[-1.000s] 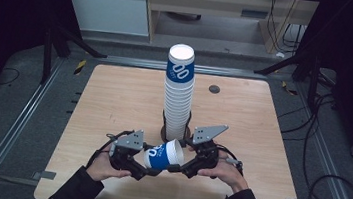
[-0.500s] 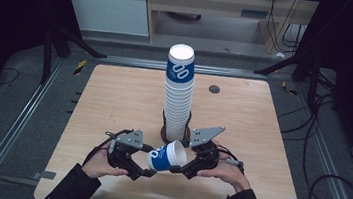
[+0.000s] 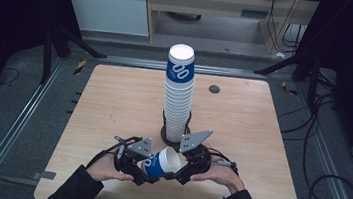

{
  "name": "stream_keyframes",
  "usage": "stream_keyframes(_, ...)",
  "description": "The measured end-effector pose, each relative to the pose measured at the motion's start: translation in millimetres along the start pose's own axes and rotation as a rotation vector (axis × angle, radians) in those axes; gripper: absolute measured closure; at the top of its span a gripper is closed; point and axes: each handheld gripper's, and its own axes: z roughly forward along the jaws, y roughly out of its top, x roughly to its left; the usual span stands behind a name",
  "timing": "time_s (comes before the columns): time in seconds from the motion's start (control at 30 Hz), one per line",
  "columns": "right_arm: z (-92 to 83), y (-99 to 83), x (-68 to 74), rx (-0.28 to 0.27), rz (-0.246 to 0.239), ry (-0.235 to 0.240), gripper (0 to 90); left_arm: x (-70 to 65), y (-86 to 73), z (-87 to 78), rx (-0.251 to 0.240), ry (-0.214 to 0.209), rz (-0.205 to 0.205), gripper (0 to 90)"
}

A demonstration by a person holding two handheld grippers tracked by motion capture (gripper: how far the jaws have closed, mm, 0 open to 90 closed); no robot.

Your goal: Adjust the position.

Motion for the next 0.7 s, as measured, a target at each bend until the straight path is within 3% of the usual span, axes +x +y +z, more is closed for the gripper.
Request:
stream_keyframes(0.2, -1.8, -0.8, -1.1, -0.017, 0.004, -0.009, 12.8, 0.2, 0.7, -1.7, -0.023, 0.012, -0.002, 27.7)
stream_keyframes(0.33, -6.6, 0.6, -2.6, -0.057, 0.011, -0.036, 9.2, 2.9, -1.0, -7.4, -0.054, 0.033, -0.014, 27.8)
stream_keyframes(0.47, -18.7, 1.3, -6.0, -0.116, 0.032, -0.075, 8.5, 9.5, -5.4, -18.9, -0.136, 0.061, -0.057, 27.8)
stream_keyframes(0.5, -23.1, 1.3, -7.3, -0.142, 0.041, -0.089, 8.2, 11.6, -7.1, -24.2, -0.185, 0.084, -0.075, 27.8)
stream_keyframes(0.53, -23.1, 1.3, -7.3, -0.142, 0.041, -0.089, 8.2, 11.6, -7.1, -24.2, -0.185, 0.084, -0.075, 27.7)
stream_keyframes(0.57, -27.5, 1.3, -9.5, -0.184, 0.061, -0.101, 8.4, 11.8, -7.1, -27.1, -0.219, 0.097, -0.084, 27.8)
stream_keyframes(0.7, -30.6, 1.4, -11.5, -0.227, 0.084, -0.115, 8.6, 9.2, -5.3, -28.6, -0.274, 0.122, -0.086, 27.7)
